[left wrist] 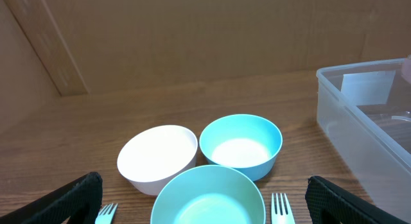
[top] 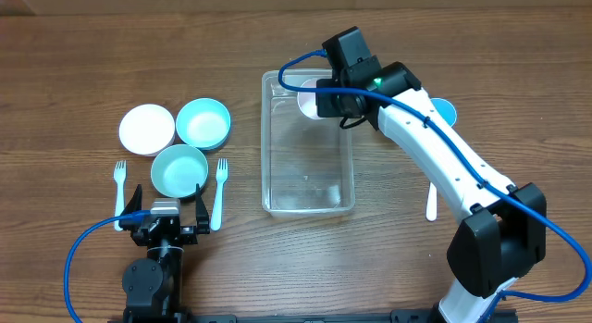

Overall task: Pack container
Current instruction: 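Carry the pink cup with the right gripper into the clear container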

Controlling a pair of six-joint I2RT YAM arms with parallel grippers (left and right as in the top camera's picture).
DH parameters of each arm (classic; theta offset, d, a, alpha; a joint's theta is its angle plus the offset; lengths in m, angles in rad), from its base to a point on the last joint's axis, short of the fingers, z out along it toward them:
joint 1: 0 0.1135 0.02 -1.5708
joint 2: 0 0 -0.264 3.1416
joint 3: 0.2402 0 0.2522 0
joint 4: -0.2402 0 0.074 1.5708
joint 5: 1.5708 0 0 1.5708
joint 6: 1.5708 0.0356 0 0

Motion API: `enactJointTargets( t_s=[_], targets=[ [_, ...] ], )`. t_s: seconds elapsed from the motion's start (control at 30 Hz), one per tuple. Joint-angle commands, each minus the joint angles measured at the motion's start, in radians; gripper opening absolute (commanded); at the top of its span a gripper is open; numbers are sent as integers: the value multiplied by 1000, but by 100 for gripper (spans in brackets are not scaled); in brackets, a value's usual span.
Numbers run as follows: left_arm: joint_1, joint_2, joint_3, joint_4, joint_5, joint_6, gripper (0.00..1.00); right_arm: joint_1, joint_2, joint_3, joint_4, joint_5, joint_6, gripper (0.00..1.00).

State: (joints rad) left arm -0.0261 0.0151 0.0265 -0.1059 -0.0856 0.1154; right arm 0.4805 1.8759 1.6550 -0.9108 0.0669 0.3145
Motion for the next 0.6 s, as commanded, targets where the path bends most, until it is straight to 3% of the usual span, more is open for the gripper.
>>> enactJointTargets(
  t_s=[0.0,0.3,0.57],
  targets=[
    [0,-9,-5,2,12,19,100,20,-7,36,-24,57,-50,5],
    [0,-9,-5,2,12,19,100,31,-7,36,-300,-2,-26,4],
    [0,-9,-5,2,12,19,100,168,-7,35,-367,-68,-2,4]
  ],
)
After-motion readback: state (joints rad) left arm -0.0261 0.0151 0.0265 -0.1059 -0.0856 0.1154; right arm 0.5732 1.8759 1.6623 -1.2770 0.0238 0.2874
